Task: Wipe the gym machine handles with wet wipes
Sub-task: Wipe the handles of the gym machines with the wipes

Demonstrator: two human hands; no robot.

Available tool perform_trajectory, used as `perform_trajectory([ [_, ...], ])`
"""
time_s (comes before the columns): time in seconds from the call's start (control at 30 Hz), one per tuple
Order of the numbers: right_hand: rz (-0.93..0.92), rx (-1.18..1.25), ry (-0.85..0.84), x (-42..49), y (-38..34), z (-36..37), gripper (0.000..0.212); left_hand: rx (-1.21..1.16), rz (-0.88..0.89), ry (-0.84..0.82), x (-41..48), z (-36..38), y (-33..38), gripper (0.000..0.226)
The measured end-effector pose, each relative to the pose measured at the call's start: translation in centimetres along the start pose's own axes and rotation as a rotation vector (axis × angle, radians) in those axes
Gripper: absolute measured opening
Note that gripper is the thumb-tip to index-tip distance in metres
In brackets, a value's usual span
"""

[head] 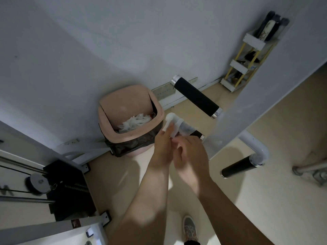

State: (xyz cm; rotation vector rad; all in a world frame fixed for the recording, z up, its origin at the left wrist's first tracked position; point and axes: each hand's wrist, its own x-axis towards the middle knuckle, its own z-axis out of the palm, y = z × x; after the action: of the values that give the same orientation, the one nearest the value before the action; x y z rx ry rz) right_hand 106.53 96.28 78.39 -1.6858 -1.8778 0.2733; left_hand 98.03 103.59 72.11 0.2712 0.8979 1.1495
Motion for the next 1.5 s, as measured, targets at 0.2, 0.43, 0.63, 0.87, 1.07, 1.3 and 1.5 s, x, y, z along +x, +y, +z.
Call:
perform_trajectory([
  [0.2, -0.070, 0.162, 0.472, -2.4, -0.5, -6.4, 0.018, -0.021, -0.033, 0.178, 1.6, 2.0, 0.0, 0.029],
  [0.43, 0.292, 0.201, 0.517, 0.6, 0.1, -12.3, 0.092, 0.115, 0.034, 0.289, 2.0, 3.7, 1.0, 0.015],
  [0.63, 0.410, 0.179, 0.323, 4.7, 1.8, -14.3, 0.071, -0.151, -0.107, 0.168, 2.1, 5.7, 1.9, 0.040],
  [0.87, 0.401, 0.111, 0.310, 5.4, 2.7, -13.4, 0.064, -0.263, -0.102, 0.135, 3.9, 8.2, 1.5, 0.027],
  [1.07, 0.396, 0.093, 0.322, 5.8, 2.9, -13.7, 0.064, -0.138, -0.168, 0.186, 3.2, 10.9, -2.7, 0.024],
  [1.3, 0.353, 0.075, 0.355, 6.1, 3.3, -13.5, 0.066, -0.339, -0.059, 0.160, 5.7, 9.1, 1.8, 0.036],
  [1.5, 0.384, 0.068, 0.337, 6.0, 3.5, -13.3, 0.065, -0.377, -0.098, -0.013, 3.9, 9.1, -2.8, 0.028],
])
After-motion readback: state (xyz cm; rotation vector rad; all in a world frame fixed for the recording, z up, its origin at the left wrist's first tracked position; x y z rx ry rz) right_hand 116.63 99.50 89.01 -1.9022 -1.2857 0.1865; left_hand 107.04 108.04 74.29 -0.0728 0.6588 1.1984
